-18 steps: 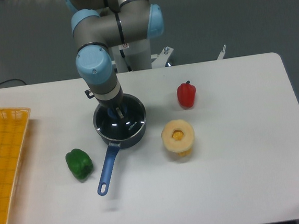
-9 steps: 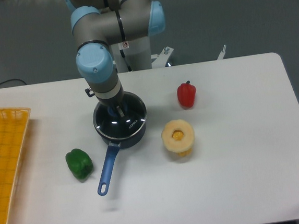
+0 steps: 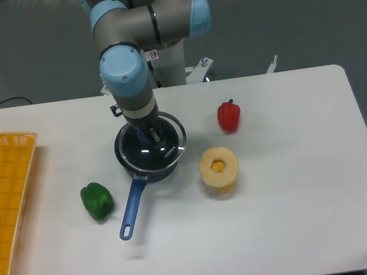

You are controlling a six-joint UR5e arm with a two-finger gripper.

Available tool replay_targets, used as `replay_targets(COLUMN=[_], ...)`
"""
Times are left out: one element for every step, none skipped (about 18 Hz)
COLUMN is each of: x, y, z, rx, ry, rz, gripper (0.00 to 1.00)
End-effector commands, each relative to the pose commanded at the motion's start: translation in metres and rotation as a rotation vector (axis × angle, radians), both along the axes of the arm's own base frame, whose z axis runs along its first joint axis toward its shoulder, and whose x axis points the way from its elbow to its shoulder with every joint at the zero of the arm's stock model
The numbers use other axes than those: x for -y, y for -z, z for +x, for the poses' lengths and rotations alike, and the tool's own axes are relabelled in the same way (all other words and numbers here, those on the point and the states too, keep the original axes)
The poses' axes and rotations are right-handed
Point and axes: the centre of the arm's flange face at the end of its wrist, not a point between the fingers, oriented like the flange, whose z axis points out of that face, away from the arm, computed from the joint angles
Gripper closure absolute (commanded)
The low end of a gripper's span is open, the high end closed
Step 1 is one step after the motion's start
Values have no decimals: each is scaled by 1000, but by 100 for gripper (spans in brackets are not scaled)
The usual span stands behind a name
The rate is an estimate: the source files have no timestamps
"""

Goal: Open the lid
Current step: 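Lift the glass lid up off the saucepan rim, then carry the held lid away from the saucepan toward the pineapple cup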

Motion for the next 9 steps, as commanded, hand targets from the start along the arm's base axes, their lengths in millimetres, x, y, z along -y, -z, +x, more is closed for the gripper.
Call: replay_targets(x=[3, 5, 8, 12, 15, 17, 19, 22, 25], y=[-5, -10, -14, -16, -20, -24, -29, -35, -40], z=[-10, -19, -28, -37, -45, -53, -60, -68, -77], rx=[-2, -4, -8, -13, -19, -25, -33, -41, -49], ry=[-19, -36, -50, -65, -76, -85, -93, -106, -119], rz=[13, 26, 33, 37, 43, 49, 56, 65, 72], gripper=[41, 41, 41, 41, 41, 41, 41, 41, 42])
